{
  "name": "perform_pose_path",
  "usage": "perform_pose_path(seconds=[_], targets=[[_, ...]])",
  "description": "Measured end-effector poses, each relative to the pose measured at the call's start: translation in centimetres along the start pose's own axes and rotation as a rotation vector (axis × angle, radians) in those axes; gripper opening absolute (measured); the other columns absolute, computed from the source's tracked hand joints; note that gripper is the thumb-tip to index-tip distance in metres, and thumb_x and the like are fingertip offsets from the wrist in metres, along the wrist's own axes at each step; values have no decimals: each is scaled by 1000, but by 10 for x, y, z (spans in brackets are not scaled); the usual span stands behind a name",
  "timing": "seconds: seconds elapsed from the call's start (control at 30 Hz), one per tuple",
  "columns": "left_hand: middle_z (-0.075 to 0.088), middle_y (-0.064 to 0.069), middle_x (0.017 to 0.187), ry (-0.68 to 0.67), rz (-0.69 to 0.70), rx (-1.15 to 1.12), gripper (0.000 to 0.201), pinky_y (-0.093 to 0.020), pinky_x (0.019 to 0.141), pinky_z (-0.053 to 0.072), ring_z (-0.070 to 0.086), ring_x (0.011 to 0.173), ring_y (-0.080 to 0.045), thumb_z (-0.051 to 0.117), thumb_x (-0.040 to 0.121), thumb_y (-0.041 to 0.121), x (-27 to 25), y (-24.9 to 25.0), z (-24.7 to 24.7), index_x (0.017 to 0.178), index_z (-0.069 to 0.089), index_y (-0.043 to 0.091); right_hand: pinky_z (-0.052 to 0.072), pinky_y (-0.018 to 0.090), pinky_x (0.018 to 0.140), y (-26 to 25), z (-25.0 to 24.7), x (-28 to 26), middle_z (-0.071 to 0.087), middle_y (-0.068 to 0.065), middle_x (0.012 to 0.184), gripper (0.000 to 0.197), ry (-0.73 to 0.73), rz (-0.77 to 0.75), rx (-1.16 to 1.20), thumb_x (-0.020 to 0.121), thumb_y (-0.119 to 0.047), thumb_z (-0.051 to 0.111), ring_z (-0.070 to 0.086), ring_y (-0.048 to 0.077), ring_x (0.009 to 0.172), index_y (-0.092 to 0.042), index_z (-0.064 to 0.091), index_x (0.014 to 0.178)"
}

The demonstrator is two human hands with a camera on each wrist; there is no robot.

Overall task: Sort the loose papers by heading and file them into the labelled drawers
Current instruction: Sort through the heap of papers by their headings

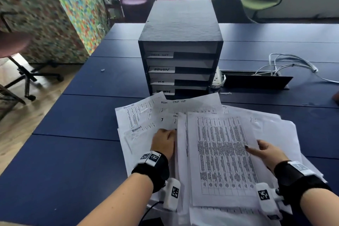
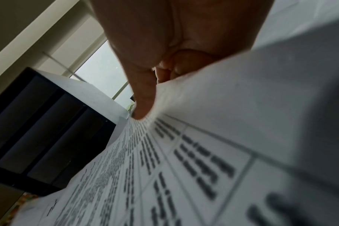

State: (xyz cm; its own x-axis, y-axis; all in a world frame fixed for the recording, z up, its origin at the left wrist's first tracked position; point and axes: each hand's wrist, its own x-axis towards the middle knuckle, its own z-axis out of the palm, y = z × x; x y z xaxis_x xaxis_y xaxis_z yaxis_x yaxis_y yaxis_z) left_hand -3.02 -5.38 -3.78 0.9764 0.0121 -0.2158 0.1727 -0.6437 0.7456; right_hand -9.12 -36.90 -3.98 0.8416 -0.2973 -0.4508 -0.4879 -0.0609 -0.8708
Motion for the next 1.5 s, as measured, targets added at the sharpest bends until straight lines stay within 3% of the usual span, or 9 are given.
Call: perform_pose_path(seconds=[0.17, 0.23, 0.43, 0.53, 0.83, 0.97, 1.07, 1.2, 1.5], targets=[[60, -9, 114, 190, -223, 96, 22, -31, 96, 36, 50, 112, -28, 49, 92, 23, 9, -20, -12, 104, 68, 20, 42, 11, 39, -4, 5, -4, 61, 4, 79, 29, 10, 36, -14, 81, 14, 58, 58, -1, 41, 1, 56, 107], [66, -7, 108, 211, -215, 26, 19, -31, 94, 44, 57, 107, -26, 55, 87, 19, 9, -22, -15, 100, 69, 21, 42, 11, 38, -4, 7, -4, 60, 3, 77, 28, 23, 33, -3, 81, 15, 57, 57, -1, 39, 2, 55, 106], [47, 0, 111, 163, -120, 238, 23, -30, 97, 35, 41, 110, -22, 61, 85, 27, -13, -18, -3, 104, 67, 37, 43, 11, 39, -2, 7, -5, 65, -8, 54, 28, 47, 23, 6, 80, 15, 58, 58, 1, 40, 8, 56, 107], [50, -3, 112, 166, -123, 176, 23, -32, 98, 34, 44, 112, -24, 56, 87, 23, -10, -20, -6, 104, 67, 35, 43, 12, 38, 0, 6, -5, 65, 1, 63, 26, 49, 10, -4, 81, 13, 59, 58, 1, 40, 4, 57, 105], [46, -15, 138, 349, -564, -93, 46, -34, 104, 34, 43, 126, -34, 61, 85, 19, 18, -67, -82, 129, 53, 10, 47, 13, 44, 11, 3, 3, 66, 5, 75, 24, 45, -14, -20, 81, 8, 62, 61, 1, 46, -2, 58, 103], [60, -14, 126, 292, -543, -221, 36, -30, 94, 40, 55, 113, -29, 61, 89, 20, 22, -70, -89, 122, 60, 3, 49, 14, 46, 14, 3, 6, 69, -6, 59, 24, 39, -13, -1, 81, 10, 60, 63, 3, 48, -3, 58, 100], [63, -16, 93, 389, -506, -373, 16, -29, 75, 42, 53, 83, -19, 64, 88, 15, 21, -69, -84, 99, 66, 4, 49, 14, 45, 14, 3, 7, 68, 0, 67, 23, 42, -24, 9, 81, 11, 60, 62, 3, 47, -5, 58, 97], [59, -3, 68, 489, -420, -424, 10, -24, 56, 38, 51, 71, -19, 63, 87, 12, 21, -61, -87, 78, 59, 12, 52, 19, 48, 19, 1, 11, 70, -5, 61, 24, 36, -12, 14, 80, 9, 61, 64, 7, 51, -8, 59, 97], [54, -1, 75, 559, 87, -224, 14, -24, 58, 34, 46, 69, -19, 52, 95, 18, 23, 14, -123, 82, 50, 13, 49, 17, 44, 21, 0, 12, 66, 6, 74, 15, 40, -20, -48, 81, 3, 64, 62, 5, 46, -7, 62, 92]])
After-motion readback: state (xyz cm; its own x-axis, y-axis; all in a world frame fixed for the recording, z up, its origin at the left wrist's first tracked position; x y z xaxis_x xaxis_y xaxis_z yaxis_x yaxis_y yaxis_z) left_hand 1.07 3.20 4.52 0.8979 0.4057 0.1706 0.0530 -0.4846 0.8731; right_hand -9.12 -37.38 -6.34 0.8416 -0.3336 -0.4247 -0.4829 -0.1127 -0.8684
